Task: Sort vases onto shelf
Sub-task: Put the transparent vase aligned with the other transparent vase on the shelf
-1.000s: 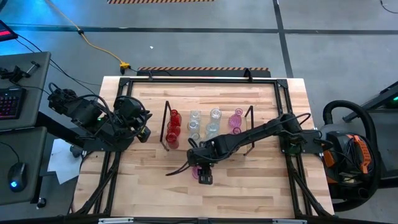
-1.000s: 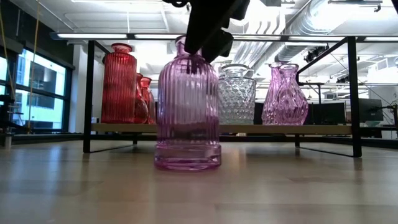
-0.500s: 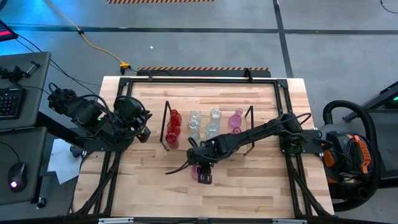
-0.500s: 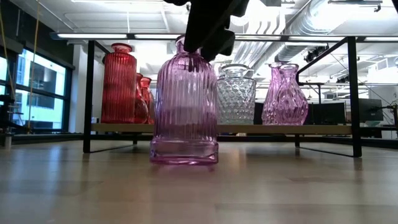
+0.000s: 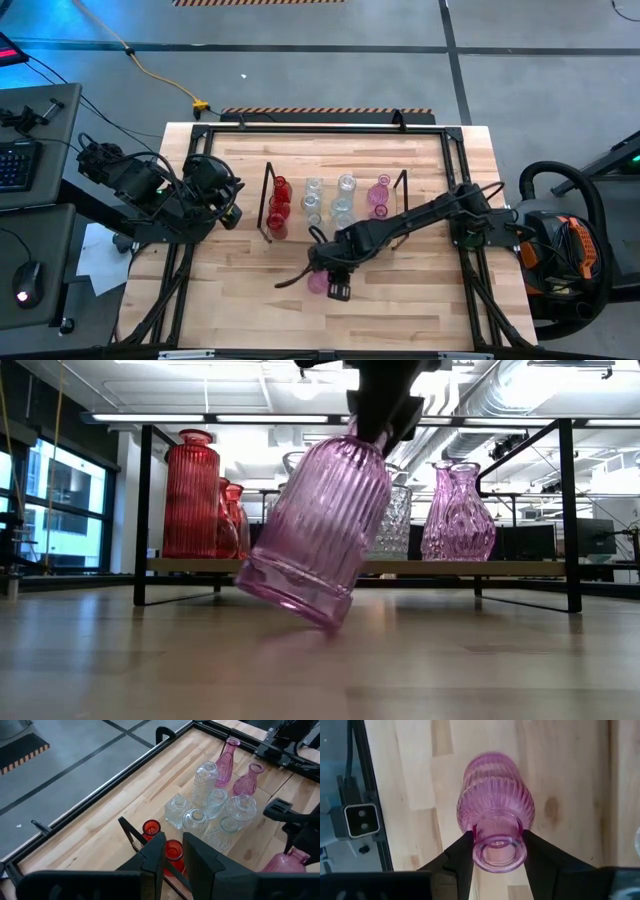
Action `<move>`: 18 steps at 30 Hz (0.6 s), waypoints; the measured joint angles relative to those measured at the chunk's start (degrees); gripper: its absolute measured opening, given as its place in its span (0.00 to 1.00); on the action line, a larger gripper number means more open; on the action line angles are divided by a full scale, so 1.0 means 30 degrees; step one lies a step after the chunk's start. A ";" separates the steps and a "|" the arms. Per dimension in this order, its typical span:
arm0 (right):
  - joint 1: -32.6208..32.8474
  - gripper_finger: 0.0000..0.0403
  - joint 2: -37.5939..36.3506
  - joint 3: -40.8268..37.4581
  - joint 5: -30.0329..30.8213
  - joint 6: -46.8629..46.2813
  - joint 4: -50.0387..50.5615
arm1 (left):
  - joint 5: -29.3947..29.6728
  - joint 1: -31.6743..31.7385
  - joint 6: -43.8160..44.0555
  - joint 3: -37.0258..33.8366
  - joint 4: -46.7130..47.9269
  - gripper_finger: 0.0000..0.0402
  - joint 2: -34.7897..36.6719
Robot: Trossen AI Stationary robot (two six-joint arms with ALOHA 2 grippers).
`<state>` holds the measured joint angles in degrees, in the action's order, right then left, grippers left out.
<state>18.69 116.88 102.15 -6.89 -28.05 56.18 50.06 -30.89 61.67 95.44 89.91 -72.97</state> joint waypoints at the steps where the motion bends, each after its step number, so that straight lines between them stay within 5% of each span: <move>1: 0.0098 0.32 0.0000 0.0000 0.0023 -0.0105 -0.0016 | 0.0000 0.0000 -0.0142 0.0000 0.0006 0.15 0.0001; 18: -0.0273 0.32 0.0022 0.0284 -0.0155 -0.2508 -0.2385 | -0.0174 -0.0001 -0.2116 0.0000 0.0021 0.15 0.0001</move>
<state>17.87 116.95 103.00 -7.35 -35.58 49.02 49.54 -30.90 55.32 95.44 89.97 -72.97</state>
